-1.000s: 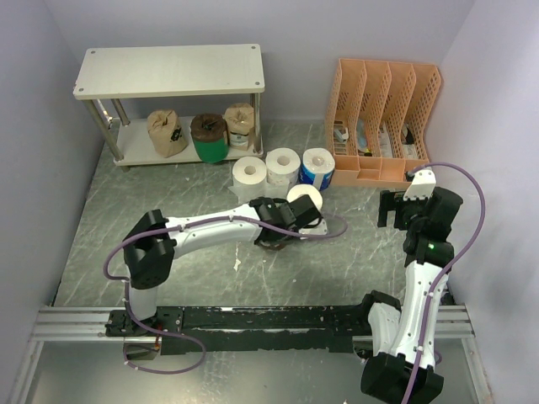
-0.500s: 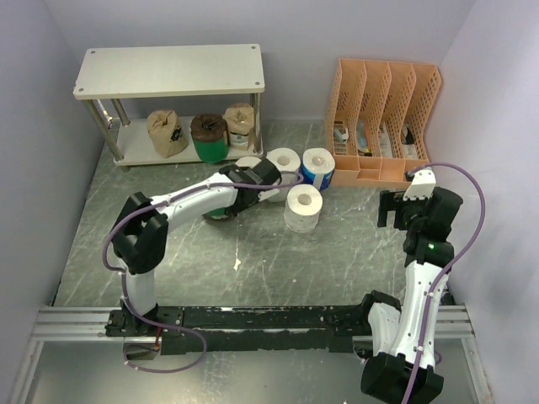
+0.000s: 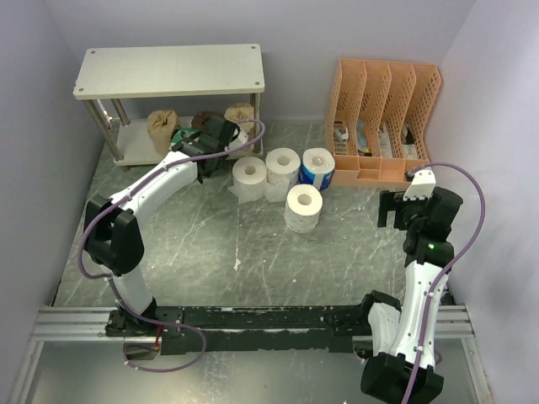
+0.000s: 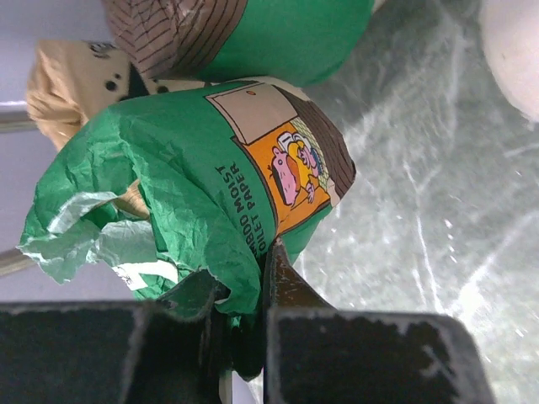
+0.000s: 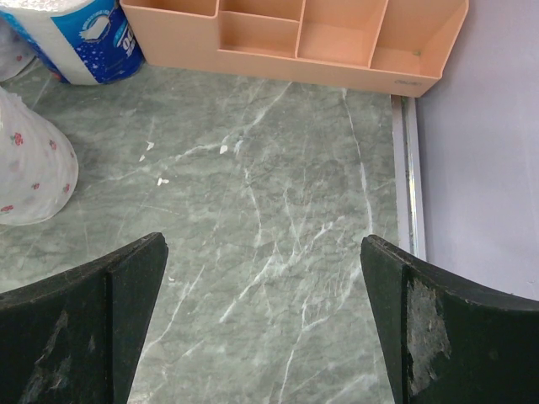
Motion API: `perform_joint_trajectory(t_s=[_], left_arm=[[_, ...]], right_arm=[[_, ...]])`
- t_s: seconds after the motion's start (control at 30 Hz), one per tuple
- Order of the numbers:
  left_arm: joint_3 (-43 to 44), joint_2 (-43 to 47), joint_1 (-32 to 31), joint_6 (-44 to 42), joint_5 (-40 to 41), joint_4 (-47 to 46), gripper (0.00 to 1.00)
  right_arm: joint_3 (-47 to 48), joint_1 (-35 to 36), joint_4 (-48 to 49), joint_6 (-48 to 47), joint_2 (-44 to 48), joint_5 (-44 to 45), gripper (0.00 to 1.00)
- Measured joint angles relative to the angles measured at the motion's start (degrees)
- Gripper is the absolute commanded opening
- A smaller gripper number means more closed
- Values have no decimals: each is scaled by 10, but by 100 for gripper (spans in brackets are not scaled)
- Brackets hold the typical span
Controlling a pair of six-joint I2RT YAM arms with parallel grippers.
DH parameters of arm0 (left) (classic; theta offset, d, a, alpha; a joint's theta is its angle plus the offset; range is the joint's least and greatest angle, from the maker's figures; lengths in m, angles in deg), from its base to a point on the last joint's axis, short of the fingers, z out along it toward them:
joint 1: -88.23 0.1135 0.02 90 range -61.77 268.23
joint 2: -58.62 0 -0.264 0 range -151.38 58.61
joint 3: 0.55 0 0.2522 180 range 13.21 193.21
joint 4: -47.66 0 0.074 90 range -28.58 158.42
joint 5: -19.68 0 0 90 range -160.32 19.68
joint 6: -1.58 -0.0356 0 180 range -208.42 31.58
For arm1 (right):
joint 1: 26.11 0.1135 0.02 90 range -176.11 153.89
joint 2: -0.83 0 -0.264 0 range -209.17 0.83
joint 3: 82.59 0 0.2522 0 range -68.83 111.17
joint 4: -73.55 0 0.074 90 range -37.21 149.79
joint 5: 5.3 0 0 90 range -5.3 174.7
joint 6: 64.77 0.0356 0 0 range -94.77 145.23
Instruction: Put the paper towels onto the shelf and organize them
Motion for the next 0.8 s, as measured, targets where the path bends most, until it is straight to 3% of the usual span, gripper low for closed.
perform_joint_trajectory(t_s=[0.3,0.8], left_arm=[[-6,0,58,-84,-34,-106,7],[37,-79,143,-104,-94,-144,7]], right_arm=[[0,0,0,0,-1,0,100],[0,0,0,0,-7,3,100]])
